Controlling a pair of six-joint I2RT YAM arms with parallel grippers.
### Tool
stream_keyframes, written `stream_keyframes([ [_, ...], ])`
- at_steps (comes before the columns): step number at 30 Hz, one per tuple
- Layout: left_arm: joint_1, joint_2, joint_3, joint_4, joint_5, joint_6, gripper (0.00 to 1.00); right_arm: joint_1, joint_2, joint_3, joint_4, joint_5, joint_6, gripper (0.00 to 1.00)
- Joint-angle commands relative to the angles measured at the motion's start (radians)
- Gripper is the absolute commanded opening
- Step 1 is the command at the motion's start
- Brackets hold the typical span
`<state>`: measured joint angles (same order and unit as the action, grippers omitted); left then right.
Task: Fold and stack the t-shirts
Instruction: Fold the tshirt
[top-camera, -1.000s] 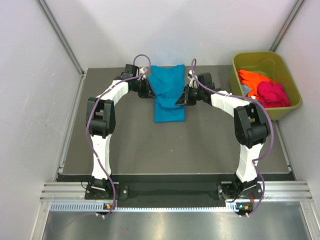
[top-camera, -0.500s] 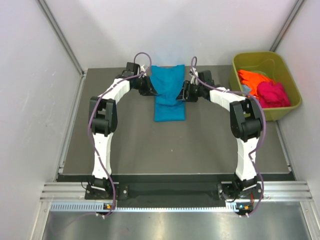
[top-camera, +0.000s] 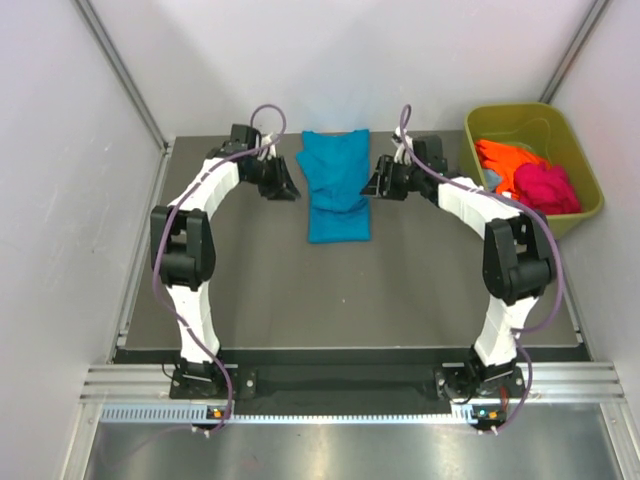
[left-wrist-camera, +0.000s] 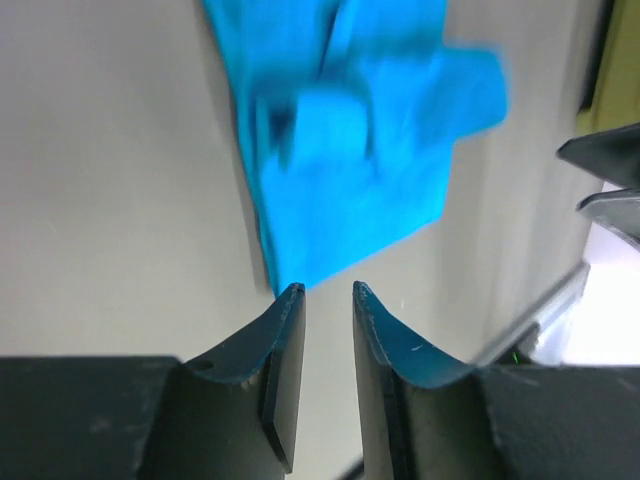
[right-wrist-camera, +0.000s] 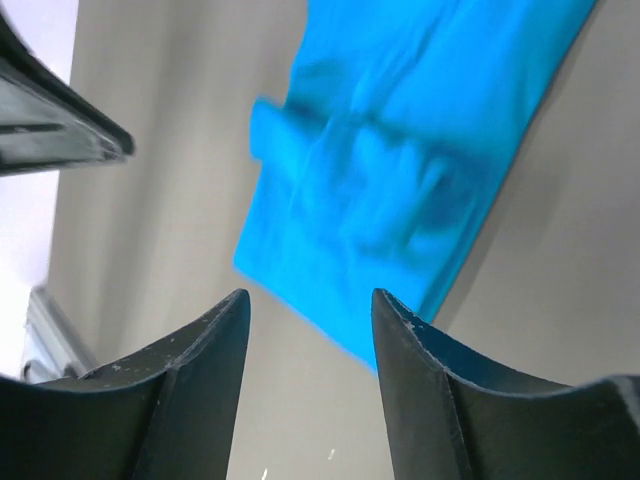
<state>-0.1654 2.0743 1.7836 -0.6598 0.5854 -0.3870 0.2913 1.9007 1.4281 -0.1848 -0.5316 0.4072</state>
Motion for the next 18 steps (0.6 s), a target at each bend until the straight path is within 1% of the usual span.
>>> stream_keyframes([
  [1,-0.005,-0.037,-0.134,-0.077,0.054,0.000,0.31,-0.006,-0.055,-0.099,0.004,-0.053,0.033,0.51],
  [4,-0.005,-0.007,-0.150,-0.075,0.082,-0.009,0.34,-0.020,-0.055,-0.175,0.002,-0.067,0.056,0.50],
  [5,-0.005,0.000,-0.156,-0.067,0.088,-0.022,0.38,-0.026,-0.049,-0.196,0.002,-0.079,0.059,0.50],
  [7,-0.005,0.024,-0.167,-0.051,0.100,-0.035,0.43,-0.037,-0.029,-0.207,-0.001,-0.088,0.067,0.50],
  [9,-0.006,0.035,-0.179,-0.032,0.109,-0.052,0.45,-0.041,-0.023,-0.221,0.001,-0.093,0.071,0.50],
  [10,-0.008,0.044,-0.187,-0.021,0.111,-0.055,0.50,-0.040,-0.012,-0.225,0.001,-0.096,0.073,0.49],
  [18,-0.036,0.107,-0.197,0.026,0.159,-0.105,0.52,-0.040,0.047,-0.262,0.042,-0.117,0.108,0.50],
])
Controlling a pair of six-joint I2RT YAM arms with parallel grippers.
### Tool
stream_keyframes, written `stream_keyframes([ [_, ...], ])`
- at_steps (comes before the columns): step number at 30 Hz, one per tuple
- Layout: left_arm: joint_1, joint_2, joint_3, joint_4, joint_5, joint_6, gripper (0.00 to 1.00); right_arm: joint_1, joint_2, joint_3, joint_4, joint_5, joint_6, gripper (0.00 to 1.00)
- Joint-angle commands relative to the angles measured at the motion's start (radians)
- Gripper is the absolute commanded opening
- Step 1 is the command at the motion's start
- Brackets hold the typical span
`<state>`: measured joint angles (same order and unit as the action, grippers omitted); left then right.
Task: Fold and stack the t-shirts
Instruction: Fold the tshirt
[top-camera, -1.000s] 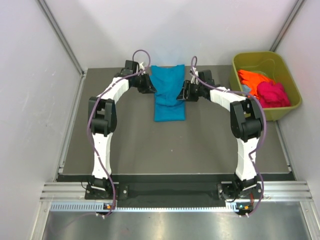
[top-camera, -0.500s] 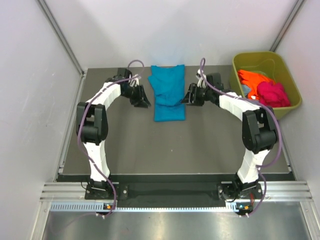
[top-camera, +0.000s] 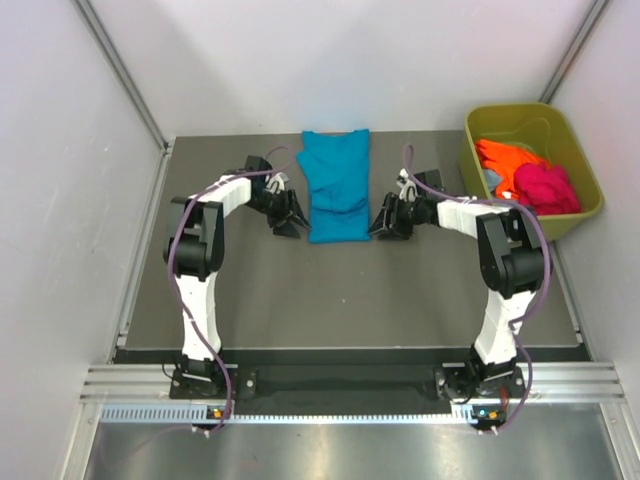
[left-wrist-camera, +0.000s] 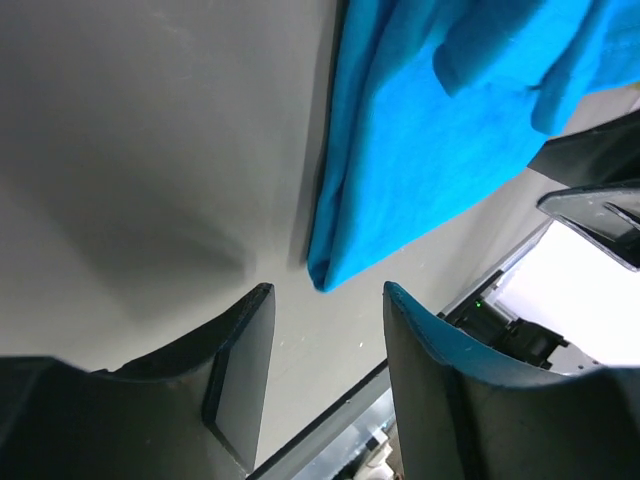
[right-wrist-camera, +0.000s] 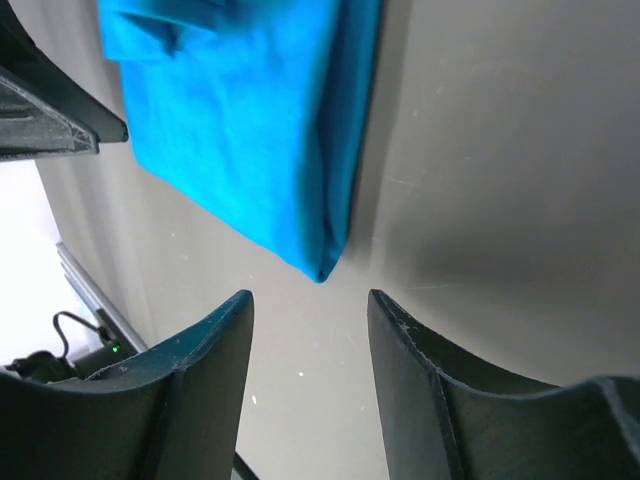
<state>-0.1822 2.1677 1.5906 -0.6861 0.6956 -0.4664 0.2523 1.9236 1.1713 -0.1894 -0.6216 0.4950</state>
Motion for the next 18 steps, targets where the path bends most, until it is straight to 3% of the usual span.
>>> stream_keyframes([
  [1,-0.023,0.027,-0.006,0.060,0.051,-0.028,0.52,0.001,0.040,-0.005,0.054,-0.027,0.023,0.49],
  [15,-0.076,0.087,-0.003,0.097,0.051,-0.054,0.53,0.036,0.110,0.014,0.102,-0.026,0.042,0.49],
  [18,-0.076,0.084,-0.007,0.094,0.051,-0.054,0.49,0.044,0.121,0.019,0.110,-0.029,0.045,0.41],
])
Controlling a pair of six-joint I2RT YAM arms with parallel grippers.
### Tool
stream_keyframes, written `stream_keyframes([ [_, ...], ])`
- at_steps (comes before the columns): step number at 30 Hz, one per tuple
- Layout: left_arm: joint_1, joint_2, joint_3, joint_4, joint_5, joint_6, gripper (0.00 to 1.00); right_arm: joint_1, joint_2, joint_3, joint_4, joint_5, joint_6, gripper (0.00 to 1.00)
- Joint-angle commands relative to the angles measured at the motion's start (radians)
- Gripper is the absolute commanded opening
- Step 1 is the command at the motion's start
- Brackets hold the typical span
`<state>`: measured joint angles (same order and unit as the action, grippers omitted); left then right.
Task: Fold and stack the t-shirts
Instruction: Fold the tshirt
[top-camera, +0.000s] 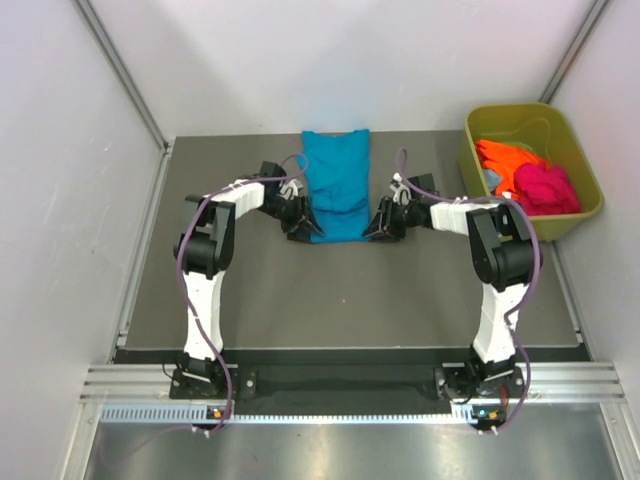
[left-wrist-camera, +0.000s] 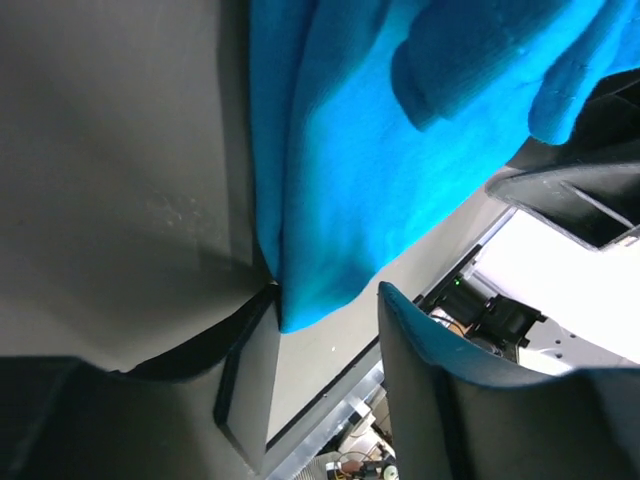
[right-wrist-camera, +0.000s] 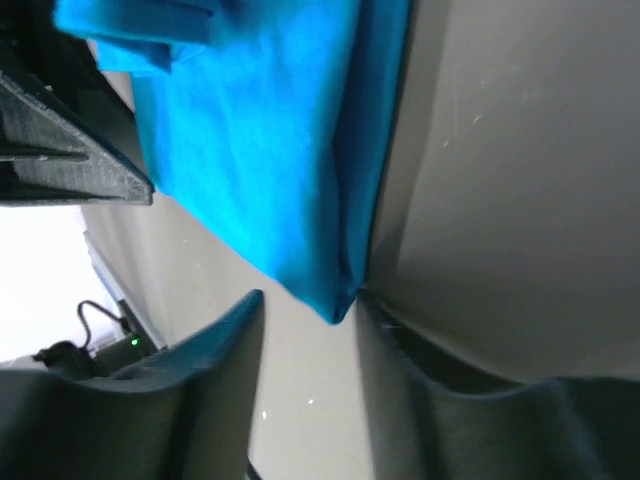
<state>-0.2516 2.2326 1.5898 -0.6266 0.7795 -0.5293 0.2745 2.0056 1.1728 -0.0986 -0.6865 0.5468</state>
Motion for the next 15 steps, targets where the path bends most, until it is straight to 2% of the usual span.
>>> stream_keyframes([
  [1,-0.008,0.019,-0.008,0.033,-0.037,0.011,0.47,0.023,0.042,0.021,0.020,0.033,-0.008,0.34],
  [4,-0.006,0.015,-0.019,0.033,-0.039,0.011,0.38,0.026,0.039,0.019,0.034,0.031,-0.005,0.24],
  [6,-0.006,0.013,-0.022,0.036,-0.034,0.009,0.26,0.028,0.038,0.014,0.046,0.031,-0.004,0.19],
  [7,-0.006,0.012,-0.024,0.036,-0.036,0.009,0.23,0.028,0.032,0.013,0.048,0.034,-0.004,0.12],
  [8,-0.006,0.012,-0.024,0.036,-0.033,0.011,0.10,0.028,0.028,0.013,0.048,0.035,-0.008,0.09],
  [9,-0.006,0.009,-0.024,0.033,-0.034,0.011,0.06,0.029,0.024,0.011,0.046,0.035,-0.011,0.06],
  [11,-0.005,-0.001,-0.024,0.030,-0.028,0.014,0.00,0.026,0.002,0.013,0.034,0.036,-0.024,0.02],
  [15,-0.002,-0.033,-0.021,0.010,-0.013,0.023,0.00,0.025,-0.068,0.002,0.013,0.036,-0.045,0.00],
])
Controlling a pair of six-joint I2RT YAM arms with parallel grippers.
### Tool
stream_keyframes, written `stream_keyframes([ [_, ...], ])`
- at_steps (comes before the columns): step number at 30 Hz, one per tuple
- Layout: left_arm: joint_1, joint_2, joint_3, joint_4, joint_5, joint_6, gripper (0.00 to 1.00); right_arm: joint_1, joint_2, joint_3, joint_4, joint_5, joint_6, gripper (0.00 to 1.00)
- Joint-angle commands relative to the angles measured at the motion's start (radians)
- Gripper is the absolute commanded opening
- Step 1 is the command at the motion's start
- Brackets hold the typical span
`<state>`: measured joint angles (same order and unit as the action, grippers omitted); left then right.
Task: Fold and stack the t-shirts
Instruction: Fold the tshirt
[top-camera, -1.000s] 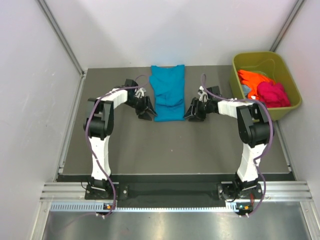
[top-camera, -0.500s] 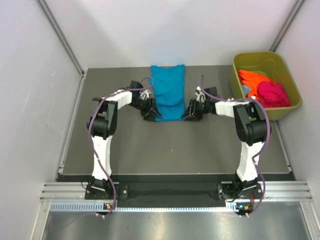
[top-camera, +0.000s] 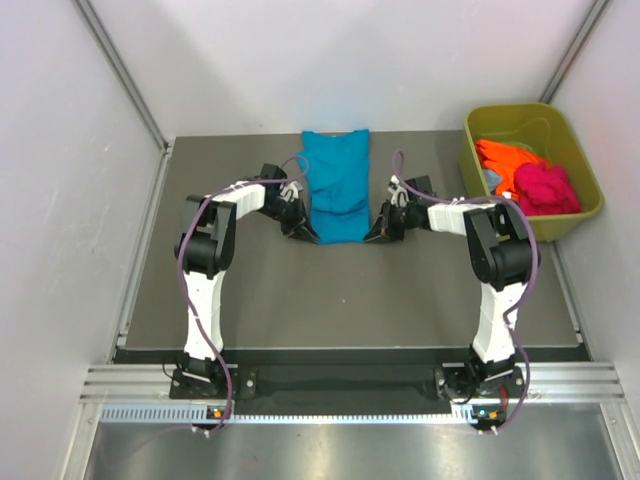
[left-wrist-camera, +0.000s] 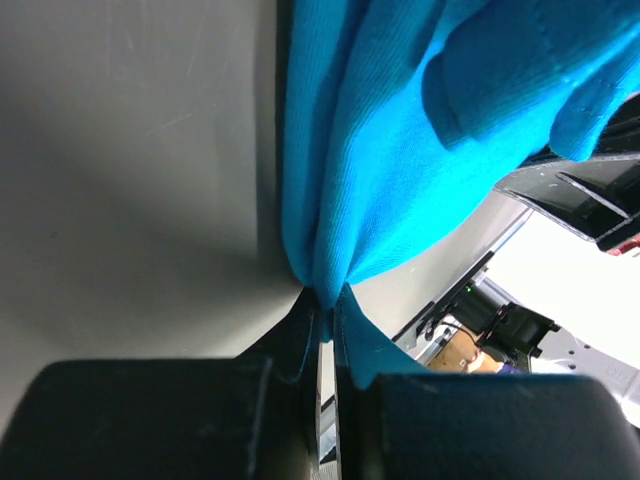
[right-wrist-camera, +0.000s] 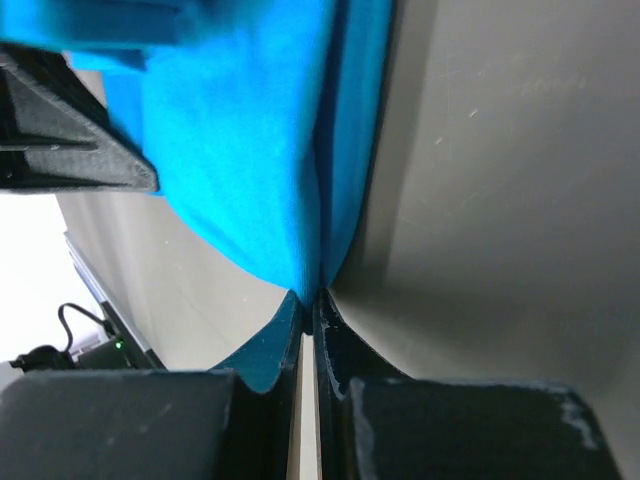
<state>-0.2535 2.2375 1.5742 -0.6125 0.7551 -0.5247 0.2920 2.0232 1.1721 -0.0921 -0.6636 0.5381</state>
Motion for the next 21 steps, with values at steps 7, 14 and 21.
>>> stream_keyframes([
  [7,0.008,-0.156,-0.003,-0.061,0.038,0.049,0.00,0.006,-0.265,-0.034,-0.021,-0.010,-0.058,0.00],
  [14,-0.003,-0.341,-0.081,-0.047,0.026,0.054,0.00,0.006,-0.399,-0.114,-0.024,-0.021,-0.049,0.00],
  [21,-0.033,-0.498,-0.172,-0.089,0.003,0.092,0.00,0.003,-0.550,-0.265,-0.029,-0.016,-0.040,0.00],
])
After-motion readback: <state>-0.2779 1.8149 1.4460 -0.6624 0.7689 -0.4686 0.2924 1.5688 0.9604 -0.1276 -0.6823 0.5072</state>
